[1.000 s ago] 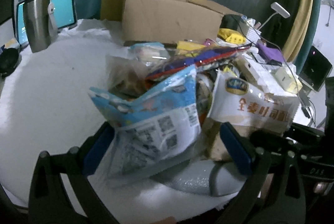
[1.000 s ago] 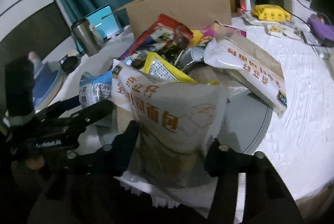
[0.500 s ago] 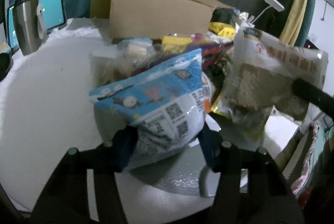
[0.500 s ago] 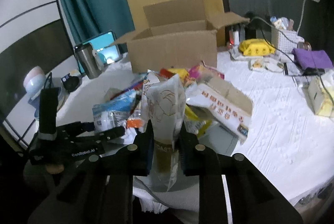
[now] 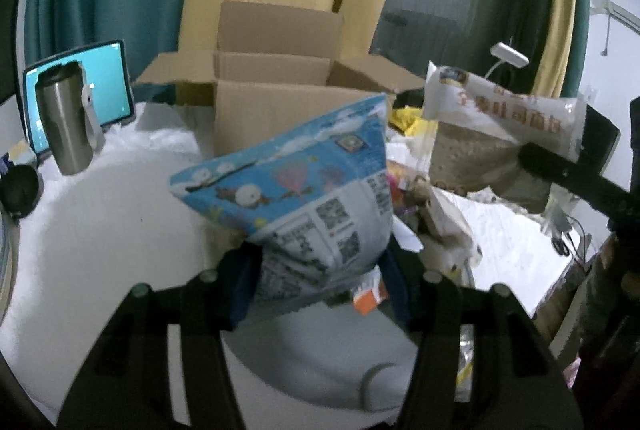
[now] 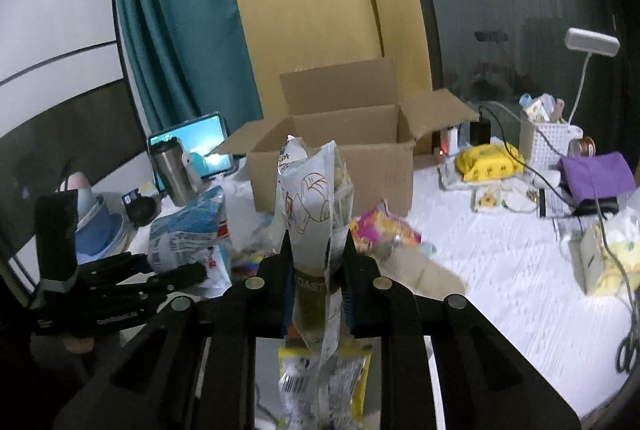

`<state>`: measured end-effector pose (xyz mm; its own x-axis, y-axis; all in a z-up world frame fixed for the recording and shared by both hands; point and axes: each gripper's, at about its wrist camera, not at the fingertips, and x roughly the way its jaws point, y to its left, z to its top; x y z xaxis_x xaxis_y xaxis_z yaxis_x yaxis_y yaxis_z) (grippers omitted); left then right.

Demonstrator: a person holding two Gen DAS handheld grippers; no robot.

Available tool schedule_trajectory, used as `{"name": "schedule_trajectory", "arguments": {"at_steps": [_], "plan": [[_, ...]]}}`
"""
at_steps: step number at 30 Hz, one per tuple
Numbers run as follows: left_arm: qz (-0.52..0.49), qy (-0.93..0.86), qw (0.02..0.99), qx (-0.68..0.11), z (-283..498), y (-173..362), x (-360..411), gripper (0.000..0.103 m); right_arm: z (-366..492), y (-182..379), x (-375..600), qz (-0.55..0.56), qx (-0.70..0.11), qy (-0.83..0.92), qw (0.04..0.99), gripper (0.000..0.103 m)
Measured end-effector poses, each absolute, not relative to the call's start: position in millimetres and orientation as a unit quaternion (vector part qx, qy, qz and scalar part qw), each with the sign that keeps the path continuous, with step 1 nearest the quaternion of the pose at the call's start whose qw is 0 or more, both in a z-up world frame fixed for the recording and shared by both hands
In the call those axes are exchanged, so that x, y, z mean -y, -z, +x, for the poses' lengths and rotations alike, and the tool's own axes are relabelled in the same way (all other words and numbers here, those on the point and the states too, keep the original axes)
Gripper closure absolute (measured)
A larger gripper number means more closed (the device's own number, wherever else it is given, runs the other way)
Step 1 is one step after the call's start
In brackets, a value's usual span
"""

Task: Organize snacks
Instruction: 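Carry both packets into the cardboard box and open both tools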

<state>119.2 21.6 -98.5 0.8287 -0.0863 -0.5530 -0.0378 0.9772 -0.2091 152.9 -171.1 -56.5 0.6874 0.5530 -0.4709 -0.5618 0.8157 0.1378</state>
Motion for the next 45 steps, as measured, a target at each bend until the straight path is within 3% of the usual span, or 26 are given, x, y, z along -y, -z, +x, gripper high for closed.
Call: {"name": "schedule_trajectory", "arguments": {"at_steps": [24,45], "plan": [[-0.061,0.013,0.97,-0.235,218.5,43.2,-47.0,0.047,252.2,32.4,140.1,-0.017,-0.233,-0.313,0.92,0.082],[-0.07,0.006,0.963,-0.259,336.8,76.0,-93.5,0.046,372.7,48.7,82.9,-0.024,-0.252,-0.327,0.911,0.082]]}}
